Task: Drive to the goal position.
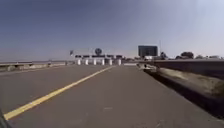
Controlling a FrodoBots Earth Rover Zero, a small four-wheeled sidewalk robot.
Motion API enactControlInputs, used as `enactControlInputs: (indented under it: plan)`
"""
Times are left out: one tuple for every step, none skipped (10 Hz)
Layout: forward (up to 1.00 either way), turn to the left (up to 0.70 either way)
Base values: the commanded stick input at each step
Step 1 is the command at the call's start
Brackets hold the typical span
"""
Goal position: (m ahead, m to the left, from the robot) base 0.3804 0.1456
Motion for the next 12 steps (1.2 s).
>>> enactControlInputs:
  plan:
    - [0.5, 0.0]
    - [0.5, 0.0]
    - [0.5, 0.0]
    - [0.5, 0.0]
    - [0.5, 0.0]
    - [0.5, 0.0]
    - [0.5, 0.0]
    - [0.5, 0.0]
    - [0.5, 0.0]
    - [0.5, 0.0]
    - [0.5, 0.0]
    - [0.5, 0.0]
